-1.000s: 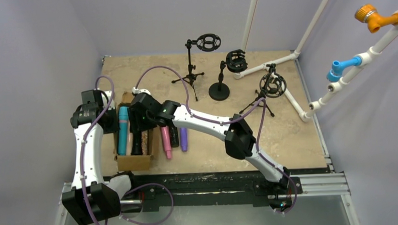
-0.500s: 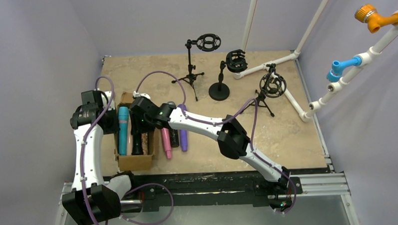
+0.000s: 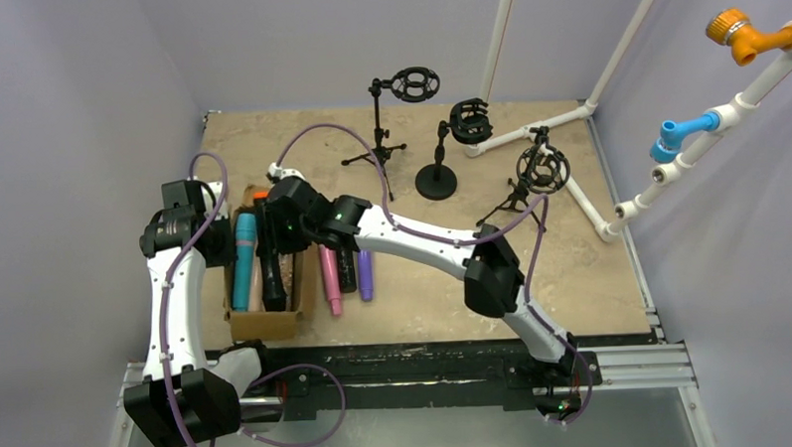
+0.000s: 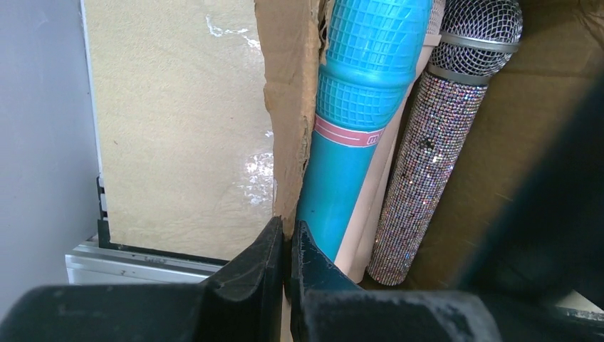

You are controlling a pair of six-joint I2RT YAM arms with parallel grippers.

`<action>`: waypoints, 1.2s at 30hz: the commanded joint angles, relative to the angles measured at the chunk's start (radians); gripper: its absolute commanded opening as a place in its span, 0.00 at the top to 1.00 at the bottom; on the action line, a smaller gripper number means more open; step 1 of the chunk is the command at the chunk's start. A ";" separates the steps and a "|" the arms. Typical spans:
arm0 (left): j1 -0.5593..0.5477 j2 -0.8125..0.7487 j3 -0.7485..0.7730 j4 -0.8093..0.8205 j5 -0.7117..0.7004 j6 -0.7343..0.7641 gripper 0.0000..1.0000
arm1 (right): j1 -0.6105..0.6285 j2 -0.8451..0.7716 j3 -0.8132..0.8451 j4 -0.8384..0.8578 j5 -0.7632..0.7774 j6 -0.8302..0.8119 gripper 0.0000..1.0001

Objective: Attach the microphones to the stand

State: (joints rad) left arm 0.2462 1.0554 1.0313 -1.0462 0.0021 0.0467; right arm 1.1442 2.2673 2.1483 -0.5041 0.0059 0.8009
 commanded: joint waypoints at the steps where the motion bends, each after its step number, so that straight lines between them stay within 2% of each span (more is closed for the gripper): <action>1: 0.000 -0.020 0.000 0.057 -0.032 0.013 1.00 | -0.022 -0.174 -0.022 0.040 -0.037 -0.022 1.00; 5: 0.001 -0.020 -0.005 0.061 -0.038 0.017 1.00 | -0.061 -0.303 -0.157 0.020 -0.036 -0.052 1.00; 11: 0.000 -0.021 -0.003 0.060 -0.035 0.022 1.00 | -0.161 -0.548 -0.523 -0.045 -0.010 -0.107 1.00; 16: 0.001 -0.020 0.000 0.058 -0.029 0.025 1.00 | -0.236 -0.745 -0.812 -0.103 0.124 -0.127 1.00; 22: 0.001 -0.019 0.005 0.053 -0.025 0.025 1.00 | -0.350 -0.856 -1.062 -0.094 0.176 -0.127 1.00; 31: 0.000 -0.018 0.013 0.043 -0.019 0.024 1.00 | -0.413 -0.730 -1.087 -0.097 0.394 -0.167 1.00; 36: 0.001 -0.018 0.014 0.040 -0.010 0.022 1.00 | -0.417 -0.652 -1.063 -0.091 0.455 -0.147 0.97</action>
State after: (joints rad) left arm 0.2462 1.0554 1.0180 -1.0336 -0.0139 0.0643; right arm 0.7326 1.5845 1.0492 -0.6132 0.3561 0.6460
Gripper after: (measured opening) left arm 0.027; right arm 0.405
